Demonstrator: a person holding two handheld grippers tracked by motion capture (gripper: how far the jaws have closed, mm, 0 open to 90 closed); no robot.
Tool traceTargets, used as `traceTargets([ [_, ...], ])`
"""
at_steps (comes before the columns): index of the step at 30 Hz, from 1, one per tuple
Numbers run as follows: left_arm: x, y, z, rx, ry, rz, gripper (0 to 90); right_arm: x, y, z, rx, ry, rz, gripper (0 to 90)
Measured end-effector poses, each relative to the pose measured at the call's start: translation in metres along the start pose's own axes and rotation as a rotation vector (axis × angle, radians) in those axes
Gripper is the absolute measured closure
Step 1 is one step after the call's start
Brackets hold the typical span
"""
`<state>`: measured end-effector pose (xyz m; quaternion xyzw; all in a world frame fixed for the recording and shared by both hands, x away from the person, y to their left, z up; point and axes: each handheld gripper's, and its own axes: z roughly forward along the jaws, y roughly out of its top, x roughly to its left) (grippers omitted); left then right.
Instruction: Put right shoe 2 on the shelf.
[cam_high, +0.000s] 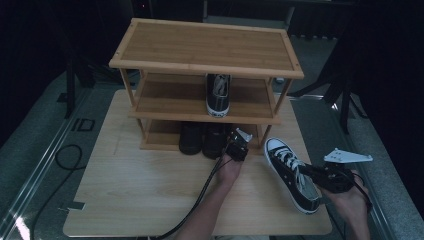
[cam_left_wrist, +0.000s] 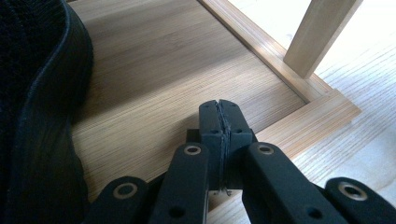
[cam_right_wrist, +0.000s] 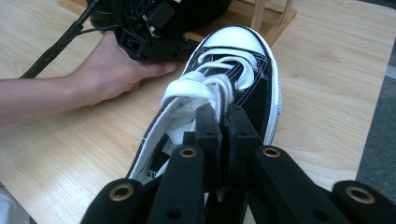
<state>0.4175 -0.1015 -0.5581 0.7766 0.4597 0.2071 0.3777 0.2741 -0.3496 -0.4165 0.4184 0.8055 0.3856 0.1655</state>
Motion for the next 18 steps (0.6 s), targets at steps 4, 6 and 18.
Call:
traceTargets([
  [4,0.000,0.000,0.000,0.001,0.000,0.001,89.7,-0.002,0.002,-0.003,-0.002,0.022,0.002,86.3],
  [6,0.000,0.000,0.000,0.001,0.000,0.001,89.7,-0.003,0.002,-0.005,-0.007,0.035,0.003,86.3],
  [18,0.000,0.000,0.000,0.003,0.002,0.002,89.7,-0.002,0.009,-0.017,-0.030,0.075,-0.025,86.3],
])
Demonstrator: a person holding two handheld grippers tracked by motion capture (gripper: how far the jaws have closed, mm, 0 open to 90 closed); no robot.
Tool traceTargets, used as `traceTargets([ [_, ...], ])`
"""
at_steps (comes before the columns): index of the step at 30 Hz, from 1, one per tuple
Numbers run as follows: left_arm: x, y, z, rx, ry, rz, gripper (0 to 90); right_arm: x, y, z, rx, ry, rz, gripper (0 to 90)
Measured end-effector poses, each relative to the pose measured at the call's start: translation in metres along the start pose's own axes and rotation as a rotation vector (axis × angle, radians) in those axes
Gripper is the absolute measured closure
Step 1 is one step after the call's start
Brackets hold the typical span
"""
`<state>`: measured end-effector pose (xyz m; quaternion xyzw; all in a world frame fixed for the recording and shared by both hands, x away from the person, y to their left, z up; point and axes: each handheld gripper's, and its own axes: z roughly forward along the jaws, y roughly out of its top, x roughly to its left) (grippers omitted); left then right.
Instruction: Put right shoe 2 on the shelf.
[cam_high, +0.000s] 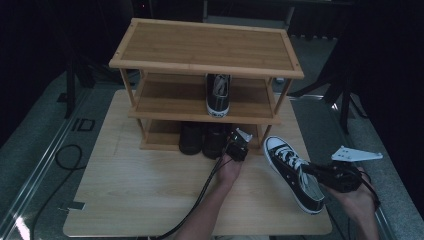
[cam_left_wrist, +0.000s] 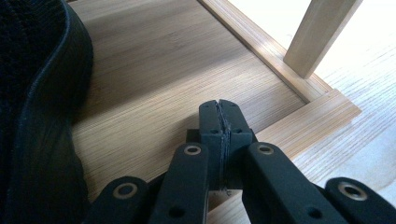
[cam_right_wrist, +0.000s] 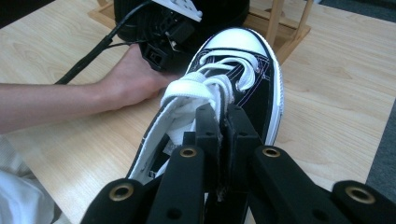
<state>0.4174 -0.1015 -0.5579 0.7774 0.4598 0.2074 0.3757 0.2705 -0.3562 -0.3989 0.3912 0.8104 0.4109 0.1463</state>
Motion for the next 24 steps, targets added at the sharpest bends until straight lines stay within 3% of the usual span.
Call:
traceTargets([
  [24,0.000,0.000,0.000,-0.002,0.000,-0.002,89.7,-0.001,0.017,-0.013,-0.025,0.059,-0.059,86.3],
])
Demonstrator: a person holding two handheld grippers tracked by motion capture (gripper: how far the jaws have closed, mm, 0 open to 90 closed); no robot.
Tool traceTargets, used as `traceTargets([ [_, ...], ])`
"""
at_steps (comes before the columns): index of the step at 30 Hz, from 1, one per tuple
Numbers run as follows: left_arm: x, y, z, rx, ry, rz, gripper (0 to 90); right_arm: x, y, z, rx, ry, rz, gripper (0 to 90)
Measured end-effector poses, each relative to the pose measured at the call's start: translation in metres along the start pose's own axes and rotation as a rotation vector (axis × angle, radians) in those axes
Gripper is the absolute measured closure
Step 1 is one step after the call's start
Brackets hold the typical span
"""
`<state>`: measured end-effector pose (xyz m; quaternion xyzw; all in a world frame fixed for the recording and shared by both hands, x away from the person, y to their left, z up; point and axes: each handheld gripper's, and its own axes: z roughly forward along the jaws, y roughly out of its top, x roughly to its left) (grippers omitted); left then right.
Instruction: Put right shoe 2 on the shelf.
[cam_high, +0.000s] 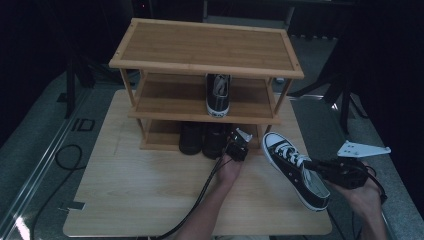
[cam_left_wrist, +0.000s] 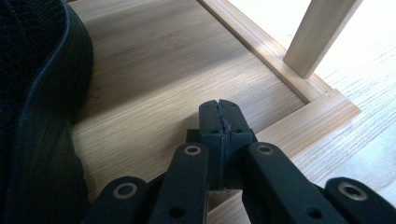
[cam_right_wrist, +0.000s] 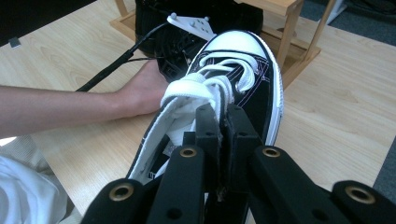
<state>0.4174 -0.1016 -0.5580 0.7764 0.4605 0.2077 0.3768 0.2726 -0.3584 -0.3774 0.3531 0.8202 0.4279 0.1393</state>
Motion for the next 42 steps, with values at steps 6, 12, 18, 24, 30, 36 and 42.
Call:
traceTargets([
  [6,0.000,0.000,0.000,-0.002,-0.002,-0.002,89.7,0.000,0.004,-0.002,-0.009,0.006,-0.010,86.3],
  [12,0.000,0.000,0.000,-0.004,-0.001,-0.003,89.7,0.000,0.011,-0.005,-0.011,0.024,-0.037,86.3],
  [18,0.000,0.000,0.000,0.000,-0.002,-0.001,89.7,0.000,0.017,-0.007,-0.025,0.053,-0.046,86.3],
  [24,0.000,0.000,0.000,-0.001,-0.002,0.000,89.7,0.001,0.023,-0.012,-0.044,0.077,-0.052,86.3],
  [30,0.001,0.000,0.000,0.003,-0.002,0.003,89.7,0.002,0.031,-0.012,-0.066,0.088,-0.055,86.3],
  [36,0.001,0.000,0.000,-0.002,-0.007,-0.001,89.7,0.004,0.043,-0.006,-0.075,0.087,-0.051,86.4],
  [42,0.001,0.000,0.000,0.001,-0.007,0.001,89.7,0.007,0.057,0.000,-0.095,0.085,-0.059,86.4],
])
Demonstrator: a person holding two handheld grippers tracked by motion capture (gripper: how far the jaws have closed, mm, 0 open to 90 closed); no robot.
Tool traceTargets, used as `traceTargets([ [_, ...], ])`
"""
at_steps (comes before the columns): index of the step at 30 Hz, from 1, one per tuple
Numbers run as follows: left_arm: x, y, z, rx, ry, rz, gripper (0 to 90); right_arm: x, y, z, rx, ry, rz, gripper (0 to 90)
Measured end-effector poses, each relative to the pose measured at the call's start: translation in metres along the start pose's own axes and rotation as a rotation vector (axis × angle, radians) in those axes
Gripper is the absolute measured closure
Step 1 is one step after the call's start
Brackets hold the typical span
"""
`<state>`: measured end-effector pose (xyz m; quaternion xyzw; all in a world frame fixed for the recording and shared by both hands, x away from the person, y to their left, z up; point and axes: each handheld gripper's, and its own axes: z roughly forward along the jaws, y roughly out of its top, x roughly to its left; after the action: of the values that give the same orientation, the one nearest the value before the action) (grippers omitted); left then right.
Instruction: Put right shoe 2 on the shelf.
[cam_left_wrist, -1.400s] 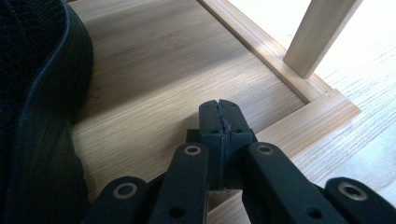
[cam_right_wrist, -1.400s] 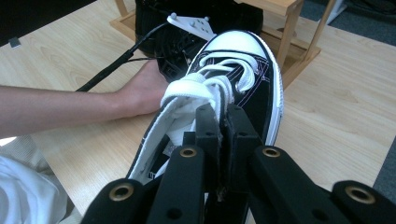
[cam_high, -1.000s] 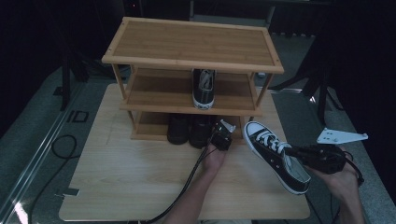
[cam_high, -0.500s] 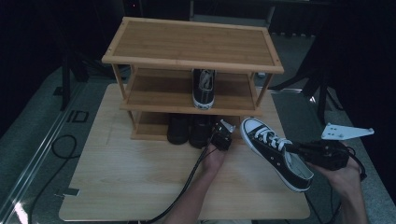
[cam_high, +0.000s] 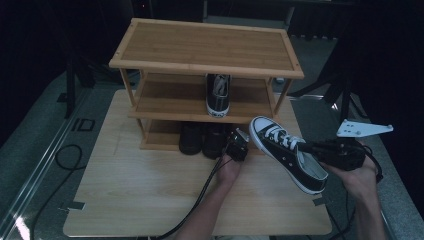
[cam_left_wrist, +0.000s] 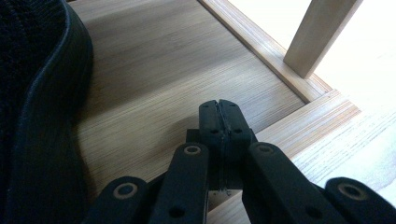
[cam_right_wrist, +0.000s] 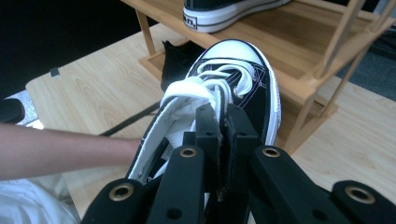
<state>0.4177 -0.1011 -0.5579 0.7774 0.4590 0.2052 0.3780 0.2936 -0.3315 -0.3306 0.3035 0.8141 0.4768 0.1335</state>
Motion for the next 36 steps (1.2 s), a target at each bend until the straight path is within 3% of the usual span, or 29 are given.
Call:
traceTargets([
  [23,0.000,0.000,0.000,0.002,0.001,-0.001,89.7,-0.005,0.037,0.045,-0.022,-0.064,0.025,86.4],
  [36,0.000,0.000,0.000,-0.005,0.010,-0.005,89.7,-0.006,0.059,0.079,-0.023,-0.150,0.049,86.4],
])
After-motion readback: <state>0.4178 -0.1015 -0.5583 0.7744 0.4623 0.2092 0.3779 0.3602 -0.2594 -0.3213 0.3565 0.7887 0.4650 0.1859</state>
